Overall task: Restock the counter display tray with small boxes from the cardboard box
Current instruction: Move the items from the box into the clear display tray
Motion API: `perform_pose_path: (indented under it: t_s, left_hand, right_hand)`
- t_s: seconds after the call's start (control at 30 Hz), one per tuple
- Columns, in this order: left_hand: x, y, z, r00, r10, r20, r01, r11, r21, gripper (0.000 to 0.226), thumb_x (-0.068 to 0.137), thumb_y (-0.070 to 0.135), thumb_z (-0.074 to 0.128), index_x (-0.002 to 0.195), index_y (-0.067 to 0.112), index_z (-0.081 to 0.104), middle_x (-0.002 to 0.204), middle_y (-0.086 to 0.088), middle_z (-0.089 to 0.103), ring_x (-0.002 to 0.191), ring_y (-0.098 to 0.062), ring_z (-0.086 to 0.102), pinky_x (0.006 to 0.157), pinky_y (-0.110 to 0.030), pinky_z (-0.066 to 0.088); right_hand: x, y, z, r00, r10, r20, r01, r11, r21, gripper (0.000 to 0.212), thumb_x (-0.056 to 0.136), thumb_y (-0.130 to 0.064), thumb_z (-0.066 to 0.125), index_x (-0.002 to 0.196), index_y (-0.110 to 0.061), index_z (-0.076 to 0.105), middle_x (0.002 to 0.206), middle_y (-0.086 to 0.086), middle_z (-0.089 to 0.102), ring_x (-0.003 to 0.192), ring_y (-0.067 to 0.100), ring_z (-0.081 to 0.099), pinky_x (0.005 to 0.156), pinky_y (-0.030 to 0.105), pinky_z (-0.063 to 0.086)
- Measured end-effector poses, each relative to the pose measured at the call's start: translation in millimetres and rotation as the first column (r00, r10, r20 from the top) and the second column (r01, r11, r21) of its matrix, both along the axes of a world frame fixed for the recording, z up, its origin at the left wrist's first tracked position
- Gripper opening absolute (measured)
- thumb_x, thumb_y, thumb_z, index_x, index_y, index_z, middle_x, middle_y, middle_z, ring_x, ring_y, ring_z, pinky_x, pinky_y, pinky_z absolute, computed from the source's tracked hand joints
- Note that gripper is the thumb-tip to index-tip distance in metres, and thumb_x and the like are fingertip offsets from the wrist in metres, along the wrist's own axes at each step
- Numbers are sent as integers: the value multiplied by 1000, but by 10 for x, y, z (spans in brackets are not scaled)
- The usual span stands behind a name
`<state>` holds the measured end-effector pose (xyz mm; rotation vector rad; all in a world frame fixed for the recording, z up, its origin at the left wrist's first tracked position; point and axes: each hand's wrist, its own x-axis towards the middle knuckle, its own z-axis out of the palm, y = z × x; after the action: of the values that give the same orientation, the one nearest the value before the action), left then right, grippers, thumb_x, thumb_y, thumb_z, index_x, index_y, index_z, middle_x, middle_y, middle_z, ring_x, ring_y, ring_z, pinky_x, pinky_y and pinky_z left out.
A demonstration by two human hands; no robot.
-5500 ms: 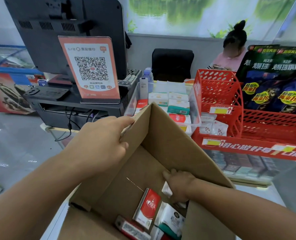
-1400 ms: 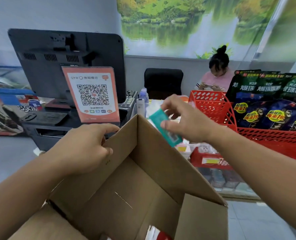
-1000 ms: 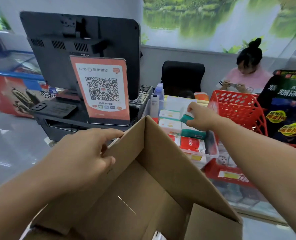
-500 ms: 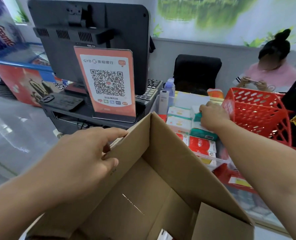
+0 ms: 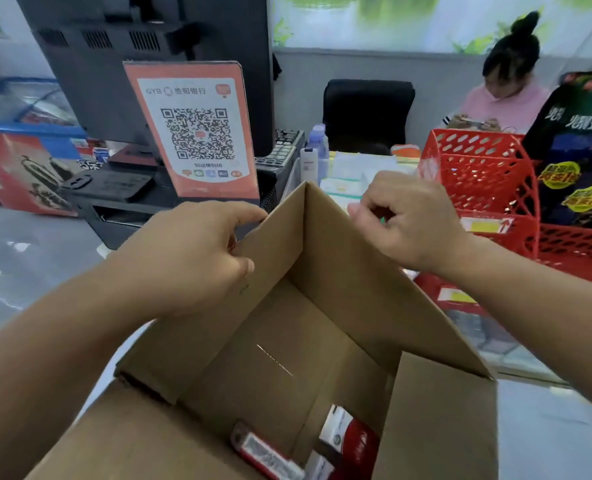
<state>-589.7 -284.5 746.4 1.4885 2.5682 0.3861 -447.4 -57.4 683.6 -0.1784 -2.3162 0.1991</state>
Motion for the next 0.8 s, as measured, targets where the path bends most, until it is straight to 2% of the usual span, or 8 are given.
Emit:
perform_pose_path:
  t_s: [0.1, 0.17, 0.23, 0.3, 0.33, 0.47, 0.6, 0.8]
  left_hand:
    - [49, 3, -23, 999, -44, 0, 44, 999, 30, 50, 79, 29, 69, 119, 54, 52, 82, 19, 62, 77, 1, 58, 67, -27, 49]
    - [85, 3, -36, 997, -71, 14, 71, 997, 38, 51, 79, 28, 69, 121, 52, 53, 85, 19, 61, 80, -2, 59, 71, -29, 49]
    - [124, 5, -39, 995, -97, 35, 95, 995, 41, 53, 79, 26, 68, 123, 52, 53, 87, 19, 61, 83, -7, 60, 73, -30, 51]
    - [150, 9, -43, 991, -126, 50, 123, 991, 58, 53, 79, 25, 67, 122, 53, 53, 85, 21, 61, 81, -5, 61, 69, -28, 50]
    - [157, 10, -47, 989, -138, 49, 135, 989, 66, 53, 79, 25, 67, 121, 54, 53, 82, 22, 60, 79, -3, 60, 65, -25, 48]
    - [160, -24, -60, 987, -159, 30, 156, 984, 89, 54, 80, 26, 66, 124, 53, 51, 80, 22, 57, 79, -5, 57, 62, -22, 41]
    - [136, -81, -107, 986, -166, -8, 166, 982, 87, 56, 82, 29, 65, 129, 51, 48, 81, 20, 54, 81, -9, 56, 67, -27, 41]
    - [41, -115, -148, 984, -176, -41, 179, 980, 87, 56, 81, 30, 64, 130, 52, 45, 90, 15, 53, 88, -15, 57, 70, -31, 42]
  right_hand:
    - [285, -625, -177, 917, 266, 296, -271, 962, -24, 33, 92, -39, 58, 67, -18, 61, 67, -11, 50, 61, 2, 39, 50, 26, 39]
    - [327, -954, -359, 736, 329, 592, -309, 941, -139, 34, 94, -51, 54, 73, -24, 56, 71, -13, 45, 62, 3, 39, 53, 26, 38]
    - [293, -1231, -610, 488, 338, 805, -256, 937, -238, 38, 95, -58, 50, 86, -22, 56, 74, -8, 51, 67, 13, 47, 59, 28, 37]
    - [256, -1461, -858, 323, 326, 888, -216, 939, -266, 45, 95, -55, 52, 99, -12, 63, 79, 4, 62, 73, 25, 56, 63, 31, 43]
    - [250, -1559, -936, 296, 322, 899, -216, 940, -265, 45, 95, -52, 52, 96, -9, 66, 78, 8, 64, 73, 29, 58, 64, 33, 46]
    - [245, -1765, -1139, 278, 283, 918, -173, 955, -242, 42, 96, -43, 52, 74, -9, 62, 67, 7, 56, 65, 24, 49, 65, 32, 40]
    - [212, -1791, -1264, 346, 277, 896, -75, 960, -268, 43, 95, -47, 53, 81, -7, 61, 85, 17, 67, 72, 27, 56, 67, 33, 40]
    - [148, -1702, -1373, 383, 298, 874, 181, 904, -388, 39, 88, -41, 59, 112, -11, 60, 107, 16, 67, 97, 35, 63, 74, 34, 48]
